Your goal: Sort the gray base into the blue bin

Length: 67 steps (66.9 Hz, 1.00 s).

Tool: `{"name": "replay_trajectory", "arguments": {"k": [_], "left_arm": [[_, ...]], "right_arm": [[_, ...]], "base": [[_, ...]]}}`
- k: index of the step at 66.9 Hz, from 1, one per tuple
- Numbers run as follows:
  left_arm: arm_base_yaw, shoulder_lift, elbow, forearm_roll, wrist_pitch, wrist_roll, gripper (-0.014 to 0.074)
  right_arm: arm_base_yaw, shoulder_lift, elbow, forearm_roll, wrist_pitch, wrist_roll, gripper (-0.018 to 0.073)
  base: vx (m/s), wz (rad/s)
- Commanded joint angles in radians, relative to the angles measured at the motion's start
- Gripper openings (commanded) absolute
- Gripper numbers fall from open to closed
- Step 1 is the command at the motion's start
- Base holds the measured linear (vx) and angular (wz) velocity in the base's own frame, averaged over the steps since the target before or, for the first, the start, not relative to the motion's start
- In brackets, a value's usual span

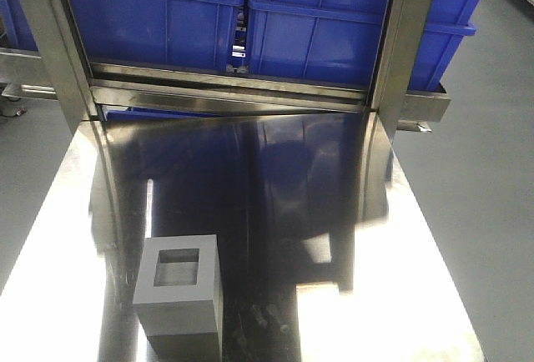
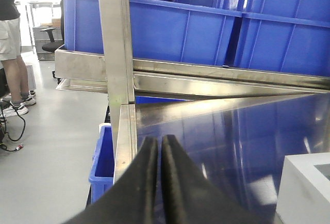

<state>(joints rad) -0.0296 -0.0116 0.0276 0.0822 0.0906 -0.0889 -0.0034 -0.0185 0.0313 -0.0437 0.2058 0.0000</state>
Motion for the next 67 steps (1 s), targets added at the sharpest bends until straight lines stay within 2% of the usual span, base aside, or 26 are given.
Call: {"name": "replay_trajectory", "arguments": {"k": [1,67], "left_arm": [[-0.002,-0.016,-0.011,-0.007,-0.079,-0.005,-0.0007],[-0.002,-0.016,-0.011,-0.007,-0.080,-0.005,-0.0007]], "right_arm": [[-0.003,-0.007,0.006,-0.009,-0.078,-0.012,-0.0005],[-0.003,-0.007,0.006,-0.009,-0.081,-0.012,-0.0005]], "base": [[0.00,0.00],[0.00,0.00]]}}
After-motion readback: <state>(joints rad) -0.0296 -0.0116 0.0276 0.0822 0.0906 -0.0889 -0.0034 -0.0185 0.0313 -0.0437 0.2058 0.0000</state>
